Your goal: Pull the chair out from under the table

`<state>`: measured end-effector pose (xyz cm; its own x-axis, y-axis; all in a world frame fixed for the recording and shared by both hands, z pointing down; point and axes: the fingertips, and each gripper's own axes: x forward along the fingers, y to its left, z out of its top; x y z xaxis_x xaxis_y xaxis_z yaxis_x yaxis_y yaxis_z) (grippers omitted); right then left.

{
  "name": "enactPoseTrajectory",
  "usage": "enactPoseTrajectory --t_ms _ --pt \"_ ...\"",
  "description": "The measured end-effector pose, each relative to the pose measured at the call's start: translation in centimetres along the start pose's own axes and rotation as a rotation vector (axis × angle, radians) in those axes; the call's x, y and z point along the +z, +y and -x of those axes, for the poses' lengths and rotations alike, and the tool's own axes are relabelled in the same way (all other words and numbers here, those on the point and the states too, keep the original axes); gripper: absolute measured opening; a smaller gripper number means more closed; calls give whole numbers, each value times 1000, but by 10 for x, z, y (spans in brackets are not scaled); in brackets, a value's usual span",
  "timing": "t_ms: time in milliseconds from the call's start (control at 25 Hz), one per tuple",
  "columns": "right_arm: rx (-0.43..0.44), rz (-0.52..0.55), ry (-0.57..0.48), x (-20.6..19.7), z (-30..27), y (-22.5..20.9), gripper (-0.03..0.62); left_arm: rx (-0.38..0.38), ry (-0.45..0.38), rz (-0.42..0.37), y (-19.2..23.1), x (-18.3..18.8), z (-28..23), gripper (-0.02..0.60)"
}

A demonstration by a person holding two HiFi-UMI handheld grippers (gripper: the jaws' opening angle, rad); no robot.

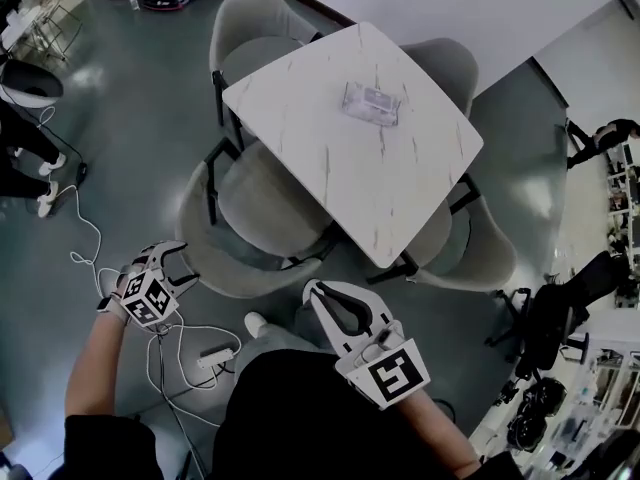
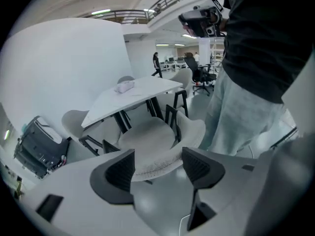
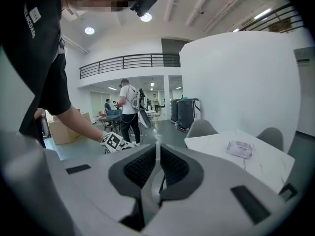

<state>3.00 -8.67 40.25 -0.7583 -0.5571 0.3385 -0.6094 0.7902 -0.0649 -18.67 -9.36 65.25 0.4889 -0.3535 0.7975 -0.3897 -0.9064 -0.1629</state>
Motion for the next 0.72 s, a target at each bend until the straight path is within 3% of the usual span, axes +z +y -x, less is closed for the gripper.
enactPoseTrajectory --t_ms 200,320,440,520,720 --pt "-67 -14 21 -11 10 -5 17 -130 -32 -44 3 -2 -11 319" --pt "-97 -22 24 -14 14 -7 17 -215 -8 -79 -1 -6 -12 319" --pt "-116 -39 28 -17 16 -7 17 -284 89 -206 -7 -24 -13 319" --pt "-126 -50 27 -19 15 -7 17 -289 138 -305 -6 -36 -19 319" --pt "-145 -56 24 -19 15 -3 17 -297 168 -430 -5 -39 -44 320"
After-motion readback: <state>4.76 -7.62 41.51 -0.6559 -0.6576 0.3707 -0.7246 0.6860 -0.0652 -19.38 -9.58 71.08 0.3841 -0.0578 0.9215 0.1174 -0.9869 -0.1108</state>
